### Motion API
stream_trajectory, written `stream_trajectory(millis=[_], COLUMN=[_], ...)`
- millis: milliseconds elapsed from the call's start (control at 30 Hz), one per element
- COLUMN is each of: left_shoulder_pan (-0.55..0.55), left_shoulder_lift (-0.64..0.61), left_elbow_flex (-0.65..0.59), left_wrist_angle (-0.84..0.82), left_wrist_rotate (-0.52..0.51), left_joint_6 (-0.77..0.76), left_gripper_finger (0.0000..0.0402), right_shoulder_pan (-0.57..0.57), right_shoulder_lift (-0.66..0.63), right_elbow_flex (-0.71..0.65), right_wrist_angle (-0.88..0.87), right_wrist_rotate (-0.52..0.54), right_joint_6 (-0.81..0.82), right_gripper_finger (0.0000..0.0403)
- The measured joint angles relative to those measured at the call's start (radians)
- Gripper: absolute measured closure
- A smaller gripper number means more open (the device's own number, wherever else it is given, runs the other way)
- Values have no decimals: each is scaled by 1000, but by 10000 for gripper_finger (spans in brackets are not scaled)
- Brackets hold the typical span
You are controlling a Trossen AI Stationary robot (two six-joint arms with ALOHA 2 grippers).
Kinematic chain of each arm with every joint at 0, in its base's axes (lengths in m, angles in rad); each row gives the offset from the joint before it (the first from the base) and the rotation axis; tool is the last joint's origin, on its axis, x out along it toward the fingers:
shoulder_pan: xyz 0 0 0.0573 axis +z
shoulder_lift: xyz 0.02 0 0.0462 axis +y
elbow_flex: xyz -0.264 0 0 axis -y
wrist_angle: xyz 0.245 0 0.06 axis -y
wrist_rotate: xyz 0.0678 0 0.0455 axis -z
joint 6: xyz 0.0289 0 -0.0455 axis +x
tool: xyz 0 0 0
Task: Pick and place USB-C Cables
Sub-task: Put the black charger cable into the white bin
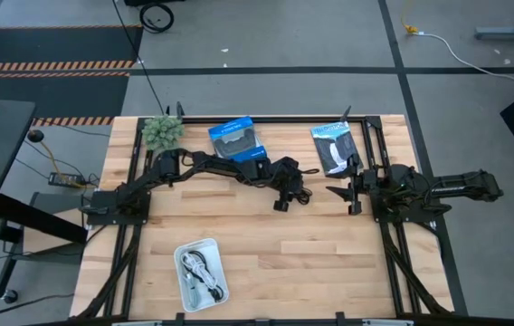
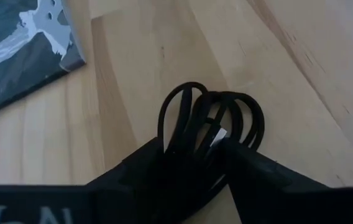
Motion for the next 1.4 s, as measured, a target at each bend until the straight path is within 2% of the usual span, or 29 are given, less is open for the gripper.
stream_trajectory(millis=[167, 433, 567, 733, 933, 1067, 1233, 1400], left_shoulder_pan=[-1, -3, -8, -27, -63, -93, -153, -236], left_shoulder_lift=[5, 6, 4, -9, -60, -71, -100, -154], left_elbow_flex=[1, 1, 2, 33, 156, 290, 426, 454], left_wrist_angle=[-1, -16, -15, -76, -300, -617, -915, -1054], left_wrist_rotate=[-1, -47, -52, -62, -58, -34, -27, -25], left_joint_6=[-1, 0, 0, 1, 36, 122, 165, 152], left_gripper_finger=[257, 366, 384, 382, 377, 377, 379, 381], right_shoulder_pan=[0, 0, 0, 0, 0, 0, 0, 0], right_shoulder_lift=[0, 0, 0, 0, 0, 0, 0, 0], right_elbow_flex=[0, 0, 0, 0, 0, 0, 0, 0], right_wrist_angle=[1, 1, 1, 1, 0, 0, 0, 0], right_wrist_rotate=[0, 0, 0, 0, 0, -1, -1, -1], right_joint_6=[0, 0, 0, 0, 0, 0, 0, 0], right_gripper_finger=[234, 234, 234, 234, 234, 234, 234, 234])
